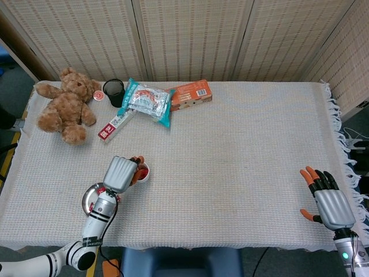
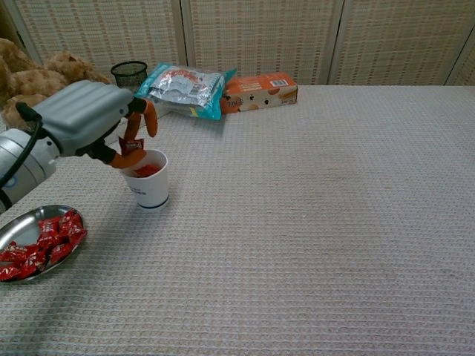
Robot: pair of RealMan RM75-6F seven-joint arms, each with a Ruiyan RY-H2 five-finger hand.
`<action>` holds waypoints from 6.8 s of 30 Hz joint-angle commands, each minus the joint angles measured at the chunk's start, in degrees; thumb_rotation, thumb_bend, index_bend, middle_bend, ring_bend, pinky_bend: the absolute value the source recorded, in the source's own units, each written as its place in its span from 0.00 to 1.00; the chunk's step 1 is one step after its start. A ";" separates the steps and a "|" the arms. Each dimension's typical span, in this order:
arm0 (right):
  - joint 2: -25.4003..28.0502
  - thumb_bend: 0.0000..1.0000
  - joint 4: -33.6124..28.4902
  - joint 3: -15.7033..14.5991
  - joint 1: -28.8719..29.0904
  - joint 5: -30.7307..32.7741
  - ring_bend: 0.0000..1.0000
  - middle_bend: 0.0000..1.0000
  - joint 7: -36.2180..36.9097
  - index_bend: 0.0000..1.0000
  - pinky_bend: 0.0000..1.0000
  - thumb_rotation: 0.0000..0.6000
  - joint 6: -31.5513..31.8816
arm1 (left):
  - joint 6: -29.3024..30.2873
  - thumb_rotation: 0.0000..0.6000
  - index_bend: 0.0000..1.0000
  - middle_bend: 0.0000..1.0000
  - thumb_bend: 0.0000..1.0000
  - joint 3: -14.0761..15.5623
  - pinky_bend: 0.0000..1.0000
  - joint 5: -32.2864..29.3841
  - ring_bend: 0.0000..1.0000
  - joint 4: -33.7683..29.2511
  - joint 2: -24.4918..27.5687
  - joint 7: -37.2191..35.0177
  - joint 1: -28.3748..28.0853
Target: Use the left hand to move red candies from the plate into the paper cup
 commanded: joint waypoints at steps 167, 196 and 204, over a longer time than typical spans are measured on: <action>0.16 0.09 -0.32 -1.88 -1.24 -6.39 0.00 0.00 2.04 0.00 0.00 1.00 3.38 | 6.88 1.00 0.28 0.29 0.32 19.37 0.91 8.89 0.64 5.26 7.07 6.33 15.03; 0.01 0.09 -0.34 -1.59 -0.97 -5.35 0.00 0.00 1.53 0.00 0.00 1.00 2.65 | 5.90 1.00 0.52 0.54 0.34 18.58 0.97 8.52 0.70 6.26 7.09 2.39 14.23; 0.00 0.09 -0.37 -1.61 -0.96 -5.28 0.00 0.00 1.41 0.00 0.00 1.00 2.60 | 6.03 1.00 0.61 0.60 0.38 18.15 0.98 8.24 0.72 7.06 7.17 1.20 14.15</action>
